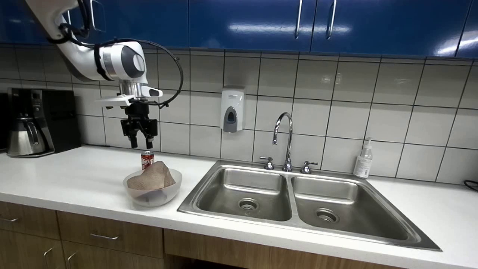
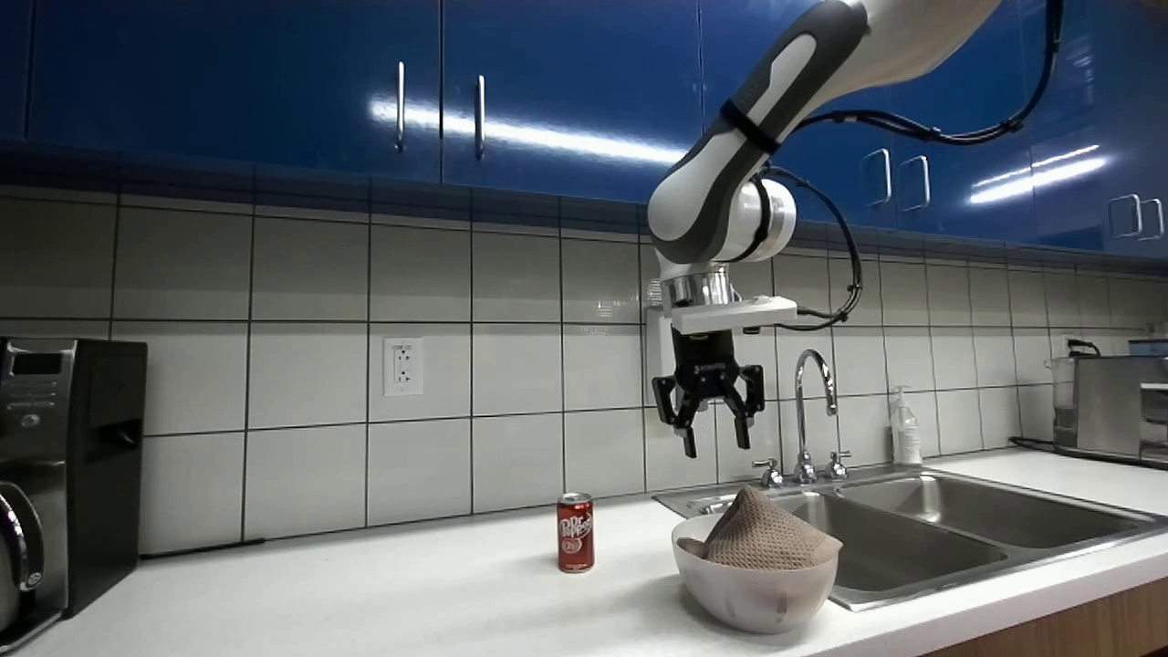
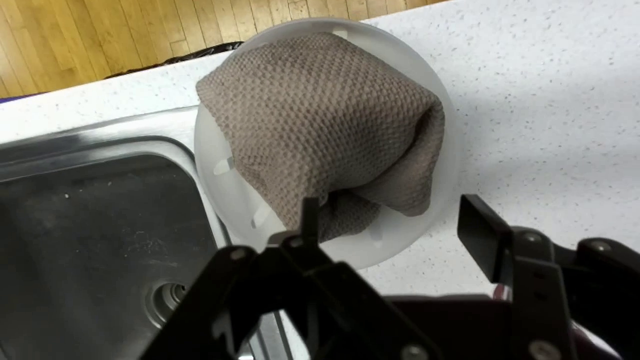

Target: Put the towel in the bowl.

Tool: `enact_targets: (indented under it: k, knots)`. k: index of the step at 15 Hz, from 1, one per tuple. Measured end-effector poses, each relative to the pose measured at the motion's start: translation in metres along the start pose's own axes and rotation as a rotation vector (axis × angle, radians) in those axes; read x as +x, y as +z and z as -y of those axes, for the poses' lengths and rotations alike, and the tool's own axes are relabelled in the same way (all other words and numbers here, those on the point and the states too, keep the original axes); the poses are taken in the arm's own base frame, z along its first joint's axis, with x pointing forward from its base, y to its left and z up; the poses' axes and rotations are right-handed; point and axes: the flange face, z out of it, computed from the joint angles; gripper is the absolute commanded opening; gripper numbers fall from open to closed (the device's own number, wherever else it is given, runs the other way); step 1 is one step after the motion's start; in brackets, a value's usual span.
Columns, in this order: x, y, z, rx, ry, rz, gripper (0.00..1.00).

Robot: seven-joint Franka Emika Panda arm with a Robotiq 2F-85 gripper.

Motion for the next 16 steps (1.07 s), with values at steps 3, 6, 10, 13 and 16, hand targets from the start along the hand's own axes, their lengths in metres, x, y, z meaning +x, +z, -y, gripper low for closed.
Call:
enact_targets:
  k: [3, 6, 10, 13, 16]
  knots:
    - [-0.010, -0.027, 0.008, -0.018, 0.007, -0.043, 1.00]
    - [-0.027, -0.054, 0.010, -0.026, 0.021, -0.065, 1.00]
    - [-0.060, -0.078, 0.016, -0.031, 0.011, -0.087, 1.00]
    - [-0.087, -0.083, 0.023, -0.032, -0.009, -0.088, 1.00]
    - [-0.111, -0.082, 0.029, -0.024, -0.022, -0.076, 1.00]
